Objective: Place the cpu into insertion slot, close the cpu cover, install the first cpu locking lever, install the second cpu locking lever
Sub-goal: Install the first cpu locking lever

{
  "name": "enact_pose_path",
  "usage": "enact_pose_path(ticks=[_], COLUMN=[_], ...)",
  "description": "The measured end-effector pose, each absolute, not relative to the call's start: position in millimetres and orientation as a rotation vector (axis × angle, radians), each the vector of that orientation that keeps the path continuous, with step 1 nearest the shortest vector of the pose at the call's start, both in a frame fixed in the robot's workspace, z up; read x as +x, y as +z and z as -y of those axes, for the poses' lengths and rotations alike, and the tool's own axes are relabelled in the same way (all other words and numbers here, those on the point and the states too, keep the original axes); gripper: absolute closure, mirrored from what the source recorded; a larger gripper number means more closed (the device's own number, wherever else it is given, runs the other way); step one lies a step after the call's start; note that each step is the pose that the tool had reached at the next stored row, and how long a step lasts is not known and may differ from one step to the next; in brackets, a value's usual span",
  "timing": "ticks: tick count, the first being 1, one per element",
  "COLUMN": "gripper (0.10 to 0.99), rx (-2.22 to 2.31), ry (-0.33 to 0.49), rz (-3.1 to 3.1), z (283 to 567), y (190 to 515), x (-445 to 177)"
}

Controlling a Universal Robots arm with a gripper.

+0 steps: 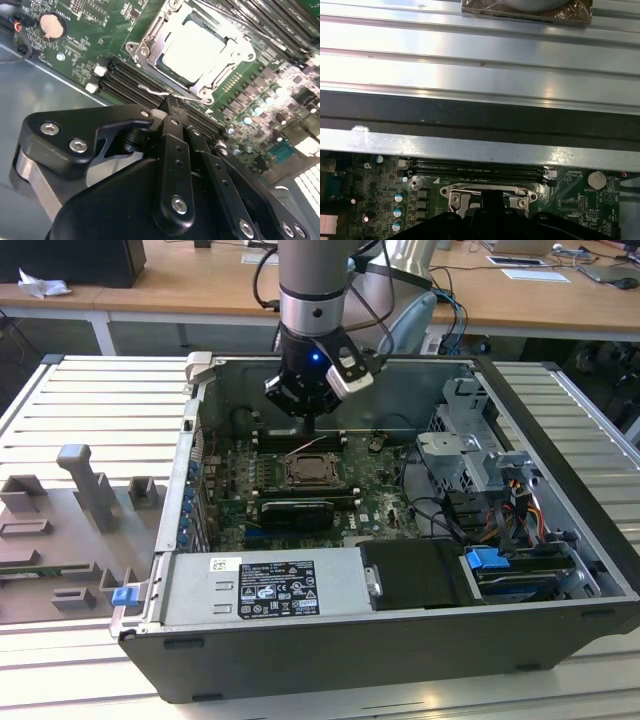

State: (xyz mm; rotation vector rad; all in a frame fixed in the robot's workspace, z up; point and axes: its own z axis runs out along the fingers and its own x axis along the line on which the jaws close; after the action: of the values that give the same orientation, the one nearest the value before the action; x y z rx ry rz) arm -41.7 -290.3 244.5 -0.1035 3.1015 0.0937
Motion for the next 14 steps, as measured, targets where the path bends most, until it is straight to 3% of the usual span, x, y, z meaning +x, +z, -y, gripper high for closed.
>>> enact_pose_path(ticks=[14], gripper=[0.980], rx=[-0.085], ry=[0.119], rz=[-3.108], z=[288], y=[232], x=[-38])
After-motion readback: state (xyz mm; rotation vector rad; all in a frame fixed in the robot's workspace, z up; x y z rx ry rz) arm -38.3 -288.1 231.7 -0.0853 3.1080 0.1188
